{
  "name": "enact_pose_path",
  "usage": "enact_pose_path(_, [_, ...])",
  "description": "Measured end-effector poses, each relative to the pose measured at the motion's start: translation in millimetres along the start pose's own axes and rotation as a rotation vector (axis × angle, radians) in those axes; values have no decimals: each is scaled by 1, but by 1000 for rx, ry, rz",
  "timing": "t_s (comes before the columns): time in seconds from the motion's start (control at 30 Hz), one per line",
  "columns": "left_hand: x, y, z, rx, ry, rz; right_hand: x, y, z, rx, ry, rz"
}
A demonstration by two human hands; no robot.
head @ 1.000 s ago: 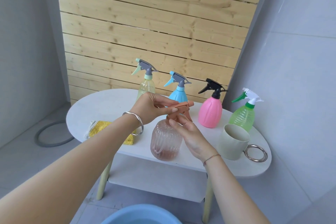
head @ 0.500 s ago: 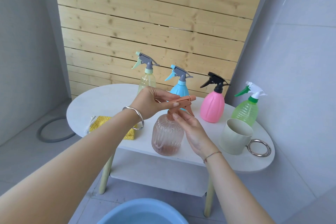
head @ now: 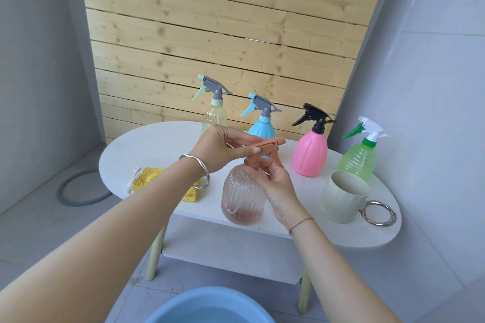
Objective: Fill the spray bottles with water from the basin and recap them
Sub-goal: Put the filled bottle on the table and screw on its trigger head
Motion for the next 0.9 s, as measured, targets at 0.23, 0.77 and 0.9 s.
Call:
enact_pose_path(0.23, [1,-1,-1,5,11,-11,2,7,0,-101,122,-214])
enact_pose_path(0.77, [-6,61,-43,-291,-112,-120,-2,13,-4,-80,199,-289])
enact_pose_path(0.9, [17,88,-60,-256,111,-58,-4,14,-5,-80,230,-349])
Point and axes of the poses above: each hand's wrist, its own z-axis towards the middle knuckle, its own x-axis out of the palm, y = z × x, the point moved 4 cm from there along z, towards the middle knuckle, and after that the axes turned 6 degrees about -y, right-handed, at the moved point
